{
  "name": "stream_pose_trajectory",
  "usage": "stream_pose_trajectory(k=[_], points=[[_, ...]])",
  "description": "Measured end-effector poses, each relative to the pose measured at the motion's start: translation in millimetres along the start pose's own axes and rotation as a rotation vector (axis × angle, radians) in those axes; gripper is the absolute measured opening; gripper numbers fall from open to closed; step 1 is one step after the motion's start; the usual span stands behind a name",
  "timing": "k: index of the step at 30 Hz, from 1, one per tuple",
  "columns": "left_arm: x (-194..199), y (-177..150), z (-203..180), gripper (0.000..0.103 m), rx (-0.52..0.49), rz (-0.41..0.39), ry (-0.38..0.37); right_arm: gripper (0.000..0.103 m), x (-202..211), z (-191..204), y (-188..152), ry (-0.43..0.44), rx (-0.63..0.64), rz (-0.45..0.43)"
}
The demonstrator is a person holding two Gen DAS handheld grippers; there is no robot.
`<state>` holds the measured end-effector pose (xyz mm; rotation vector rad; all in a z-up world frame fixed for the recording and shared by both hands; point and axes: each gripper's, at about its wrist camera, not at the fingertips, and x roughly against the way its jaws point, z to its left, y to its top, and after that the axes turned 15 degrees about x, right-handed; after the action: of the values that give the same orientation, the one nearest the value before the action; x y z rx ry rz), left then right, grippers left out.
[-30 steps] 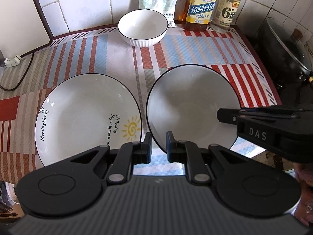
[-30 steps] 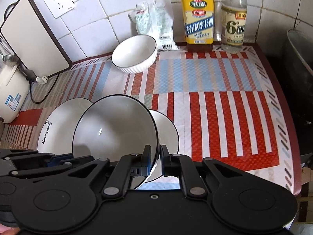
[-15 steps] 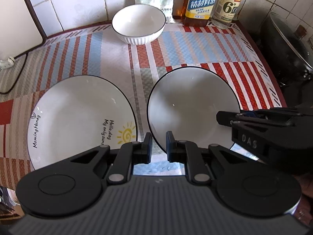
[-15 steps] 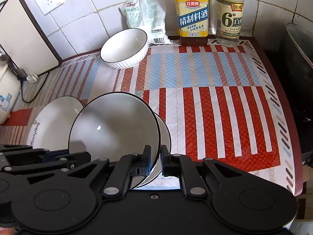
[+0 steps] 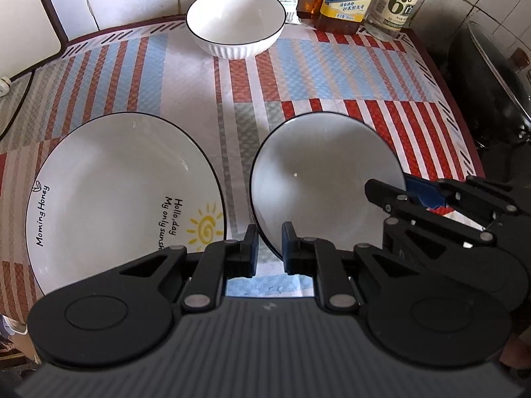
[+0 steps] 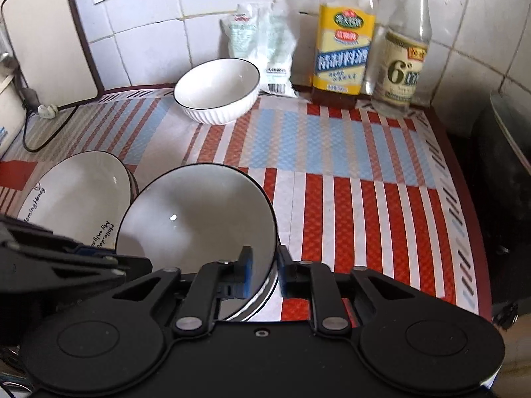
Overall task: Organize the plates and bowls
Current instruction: 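Lower the held bowl into the bowl on the plate stack, then open both grippers and withdraw from the stacked bowls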
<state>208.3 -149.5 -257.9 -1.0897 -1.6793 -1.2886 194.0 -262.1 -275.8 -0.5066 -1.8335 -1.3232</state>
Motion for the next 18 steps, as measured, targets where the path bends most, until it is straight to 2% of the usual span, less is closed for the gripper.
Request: stream_pose_trajectory(k=[8,10,14,18], points=[[0,0,-2,0.014,-0.020,0.008,0.007,0.025,-3,-3,-2,0.011,-0.021,-0.001],[3,-1,-2,0.015,-0.025,0.009,-0.002,0.030,-3,-8,-2,0.046,-0.058,0.009],[22,-7,-6,0.023,-0.069,-0.031,-0.008,0.033,7,-22,-6,0.119,-0.161,-0.016],[42,-11,-9,0.026,-0.073,-0.048,-0.055,0.035,26,-27,-8,0.153,-0.139,-0.056]])
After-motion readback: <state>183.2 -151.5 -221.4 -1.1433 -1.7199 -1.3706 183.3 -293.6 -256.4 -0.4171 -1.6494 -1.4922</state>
